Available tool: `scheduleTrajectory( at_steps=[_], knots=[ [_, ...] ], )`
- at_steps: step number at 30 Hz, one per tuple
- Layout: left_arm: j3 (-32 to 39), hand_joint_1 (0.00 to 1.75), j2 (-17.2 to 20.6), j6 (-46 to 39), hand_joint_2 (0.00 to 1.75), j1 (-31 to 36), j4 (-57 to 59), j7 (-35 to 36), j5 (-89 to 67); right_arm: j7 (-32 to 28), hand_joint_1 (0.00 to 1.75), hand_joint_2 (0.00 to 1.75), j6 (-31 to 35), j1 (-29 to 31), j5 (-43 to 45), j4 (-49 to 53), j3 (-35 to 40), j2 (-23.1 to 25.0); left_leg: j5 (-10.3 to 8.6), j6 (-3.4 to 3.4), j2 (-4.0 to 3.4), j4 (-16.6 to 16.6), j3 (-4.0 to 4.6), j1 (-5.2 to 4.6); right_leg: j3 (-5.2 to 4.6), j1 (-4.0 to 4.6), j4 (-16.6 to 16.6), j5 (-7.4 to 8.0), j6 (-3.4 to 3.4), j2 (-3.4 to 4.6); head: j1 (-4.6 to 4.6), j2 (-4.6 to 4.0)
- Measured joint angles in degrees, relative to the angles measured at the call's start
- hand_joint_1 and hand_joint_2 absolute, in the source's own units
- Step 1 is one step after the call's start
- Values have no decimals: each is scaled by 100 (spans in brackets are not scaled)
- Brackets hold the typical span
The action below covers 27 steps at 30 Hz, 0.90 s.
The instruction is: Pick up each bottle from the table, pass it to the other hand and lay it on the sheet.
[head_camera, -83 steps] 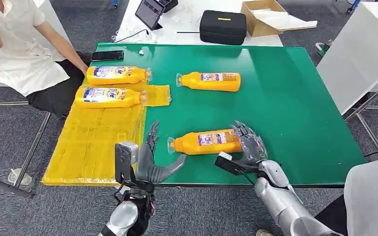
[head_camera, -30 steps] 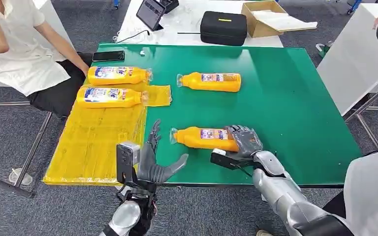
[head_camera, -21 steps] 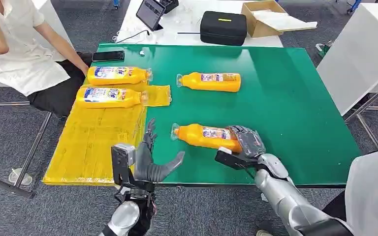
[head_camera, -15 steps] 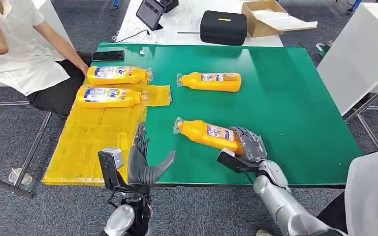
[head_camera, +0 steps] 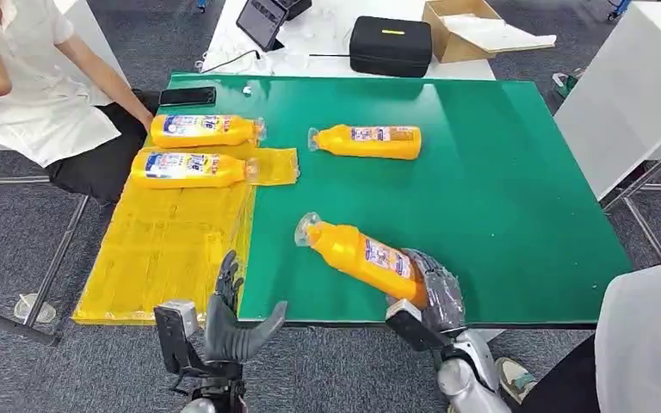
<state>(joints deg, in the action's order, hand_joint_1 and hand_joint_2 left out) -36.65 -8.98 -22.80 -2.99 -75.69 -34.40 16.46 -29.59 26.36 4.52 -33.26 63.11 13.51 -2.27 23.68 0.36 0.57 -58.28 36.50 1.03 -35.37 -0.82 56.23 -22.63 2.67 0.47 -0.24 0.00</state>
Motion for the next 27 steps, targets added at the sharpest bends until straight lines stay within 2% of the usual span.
scheduleTrajectory(
  at_steps=[8, 14, 27],
  knots=[
    [17, 0, 55, 348, 175, -82, -164, 2, 280, -287, 175, 175, -424, -194, 466, 533, 37, 247, -4, 4, -2, 0, -1, -1, 2, -2, 0, 1, 1, 0, -2, 0],
    [-2, 0, 55, 660, 175, -36, -164, 105, 365, -418, 175, 175, -715, -191, 769, 579, 422, 457, -5, 3, 0, 0, -1, 1, 0, 1, 1, 1, 0, 0, -2, 0],
    [-9, 0, 2, 1068, 175, 125, -164, 218, 465, -557, 175, 175, -824, -161, 1182, 579, 793, 590, -5, 3, 1, 0, 0, 0, 1, -1, 1, 1, 0, 0, -2, 0]
  ],
)
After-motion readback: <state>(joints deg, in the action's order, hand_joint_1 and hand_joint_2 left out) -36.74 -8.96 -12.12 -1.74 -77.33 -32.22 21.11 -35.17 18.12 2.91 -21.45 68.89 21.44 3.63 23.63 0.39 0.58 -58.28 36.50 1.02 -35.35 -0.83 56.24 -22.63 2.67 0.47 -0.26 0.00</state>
